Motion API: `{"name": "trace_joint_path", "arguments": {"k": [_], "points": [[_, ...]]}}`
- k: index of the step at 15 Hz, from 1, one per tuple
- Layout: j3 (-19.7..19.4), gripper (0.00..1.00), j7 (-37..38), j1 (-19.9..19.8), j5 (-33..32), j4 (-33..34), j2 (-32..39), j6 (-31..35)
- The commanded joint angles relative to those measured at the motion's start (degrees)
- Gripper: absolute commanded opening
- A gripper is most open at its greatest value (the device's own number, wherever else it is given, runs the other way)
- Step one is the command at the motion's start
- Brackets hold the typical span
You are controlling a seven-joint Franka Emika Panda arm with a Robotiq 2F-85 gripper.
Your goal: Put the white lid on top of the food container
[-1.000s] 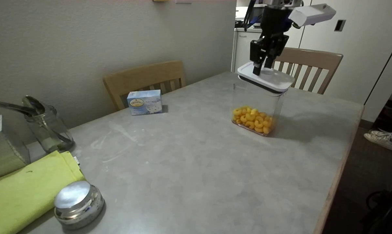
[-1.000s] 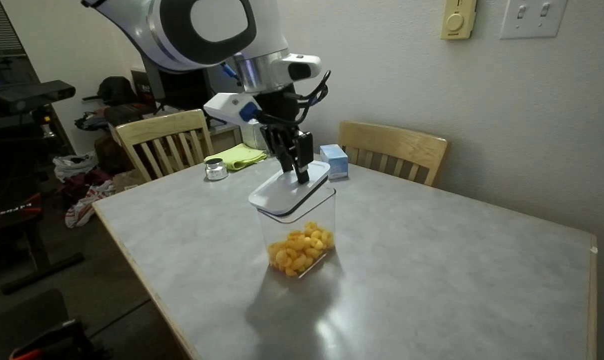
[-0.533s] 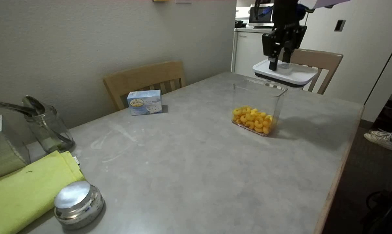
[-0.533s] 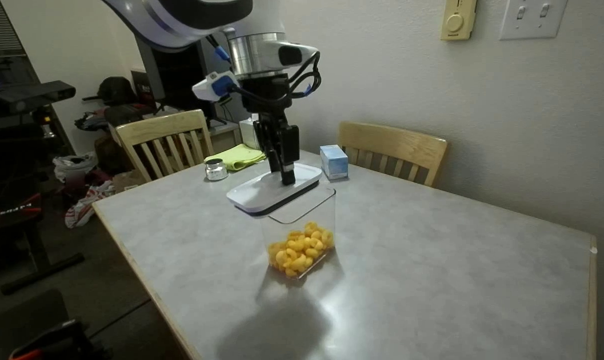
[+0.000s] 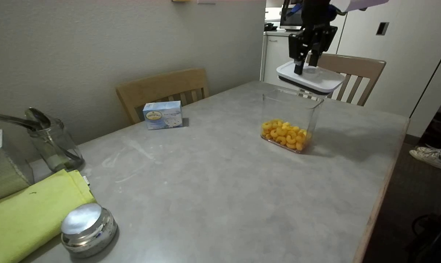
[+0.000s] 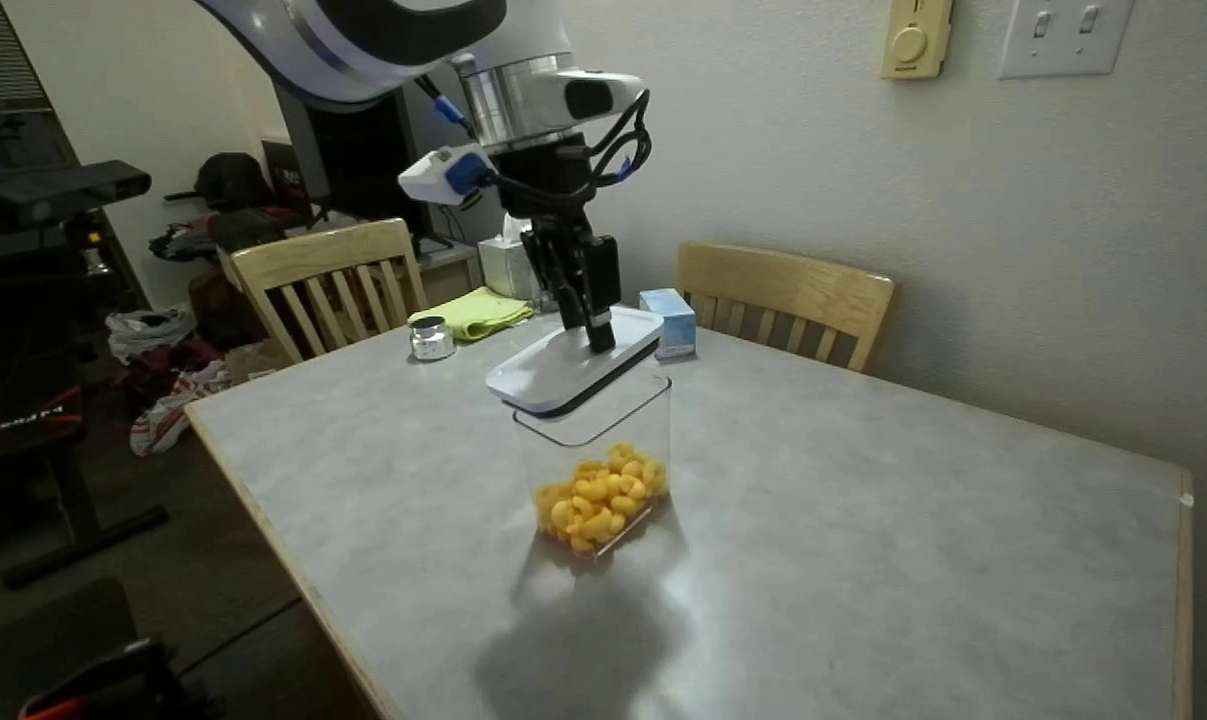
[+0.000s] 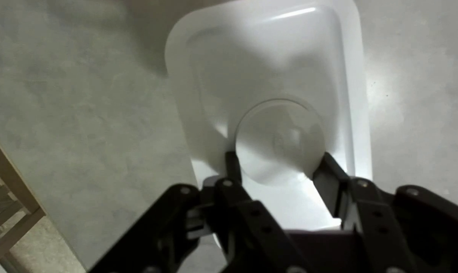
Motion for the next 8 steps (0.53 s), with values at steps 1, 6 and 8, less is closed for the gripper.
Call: {"name": "trace_joint_path", "arguments": {"k": [1,6,8], "points": [[0.34,0.26,-2.45,-1.26,0.56,-1.18,1.04,5.08],[0.68,0.26,-4.84,-1.61,3.53,-1.04,4.40,8.28],[0.80,0.26,-5.75,-1.70,4.82,-0.82,5.70,9.67]]}}
